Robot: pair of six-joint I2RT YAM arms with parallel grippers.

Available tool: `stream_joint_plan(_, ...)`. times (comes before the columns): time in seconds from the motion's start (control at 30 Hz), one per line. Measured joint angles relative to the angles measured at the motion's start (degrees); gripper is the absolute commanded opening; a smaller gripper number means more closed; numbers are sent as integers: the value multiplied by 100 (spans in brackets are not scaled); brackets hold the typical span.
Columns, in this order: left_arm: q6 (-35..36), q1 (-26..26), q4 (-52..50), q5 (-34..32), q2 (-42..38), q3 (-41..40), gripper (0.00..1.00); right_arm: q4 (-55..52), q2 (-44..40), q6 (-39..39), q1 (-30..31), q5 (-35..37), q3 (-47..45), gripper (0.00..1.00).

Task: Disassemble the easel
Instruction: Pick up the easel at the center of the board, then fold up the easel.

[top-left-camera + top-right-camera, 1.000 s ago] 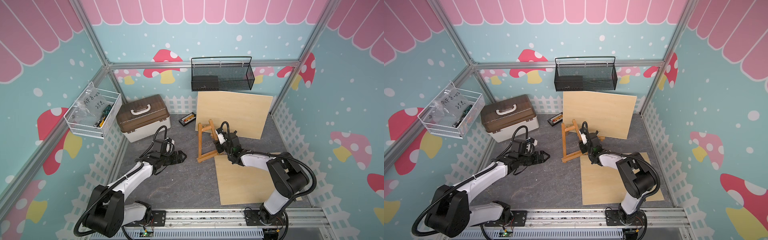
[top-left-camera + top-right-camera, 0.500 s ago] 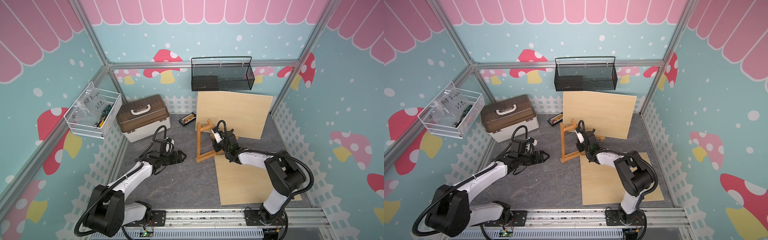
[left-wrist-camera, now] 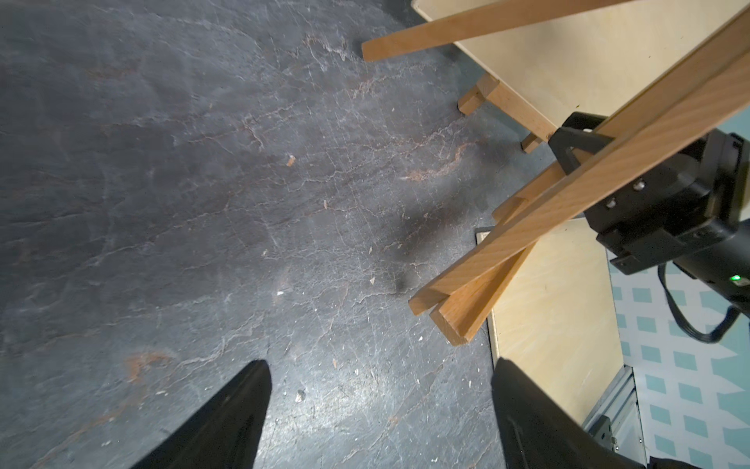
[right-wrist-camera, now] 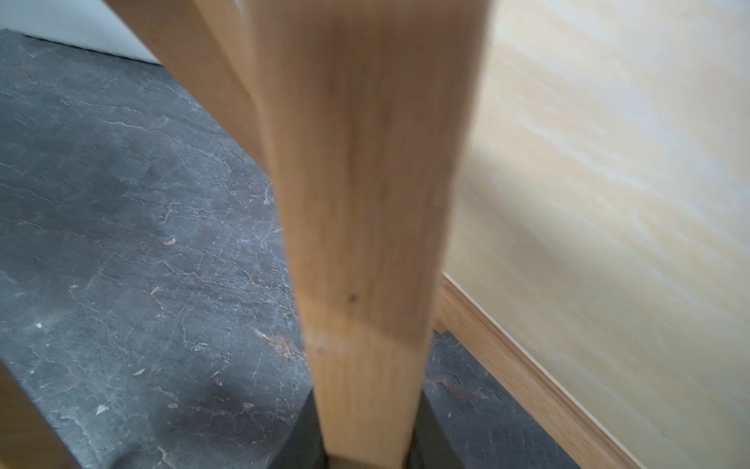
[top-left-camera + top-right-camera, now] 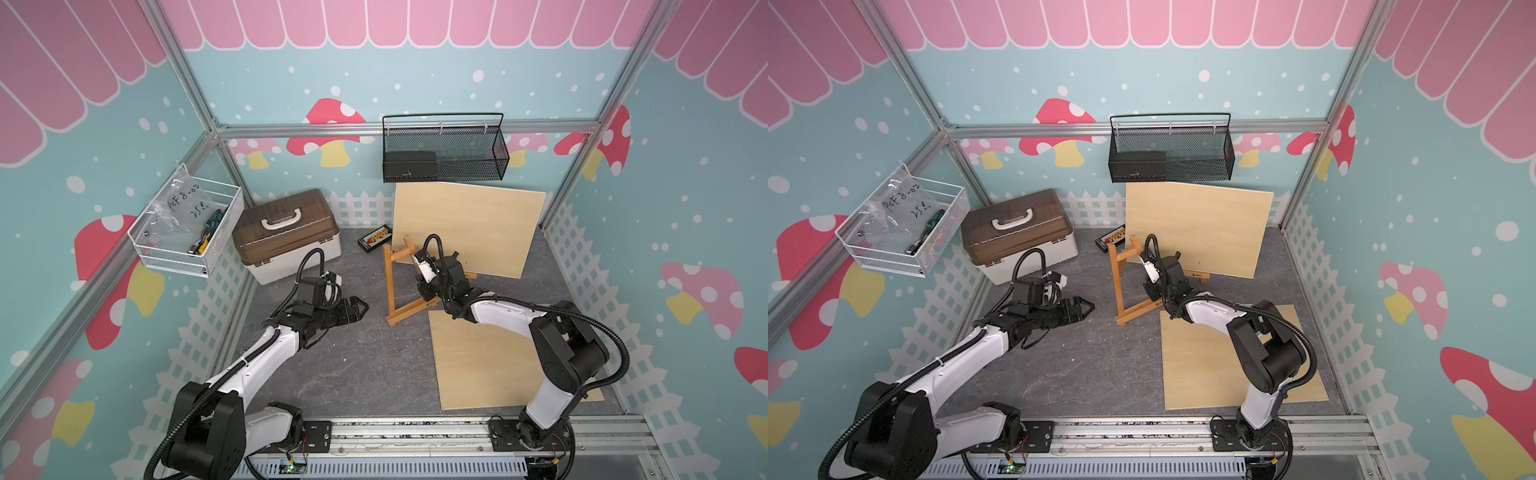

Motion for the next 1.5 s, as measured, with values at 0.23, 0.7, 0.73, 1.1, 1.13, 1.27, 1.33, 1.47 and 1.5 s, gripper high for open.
stream_joint_plan(0.23, -26, 564, 44, 273, -59, 37, 96, -273, -2, 4, 262, -4, 304, 17)
stream_joint_plan(0.7, -109, 1432, 420, 1058, 828, 957, 62, -702, -162, 199, 800, -319, 330, 16)
stream_joint_plan(0.73, -109, 1432, 448, 1095, 914, 1027, 58, -702, -175, 221, 839, -348, 334, 16)
stream_joint_plan(1.1, -170, 1443, 669, 1252, 1526, 1346, 38, -734, -216, 422, 1200, -551, 614, 16)
stream_joint_plan(1.13, -168, 1443, 671, 1272, 1558, 1351, 37, -730, -216, 439, 1204, -555, 656, 16)
stream_joint_plan(1.27, -164, 1443, 664, 1311, 1661, 1351, 34, -706, -216, 496, 1204, -564, 822, 16)
stream_joint_plan(1.33, -151, 1438, 664, 1335, 1679, 1351, 34, -682, -216, 505, 1204, -577, 874, 16)
stream_joint_plan(1.47, -146, 1368, 662, 1386, 1679, 1349, 32, -649, -214, 520, 1204, -610, 935, 16)
stream_joint_plan(1.5, -146, 1333, 662, 1408, 1679, 1346, 32, -647, -210, 525, 1204, -616, 946, 16)
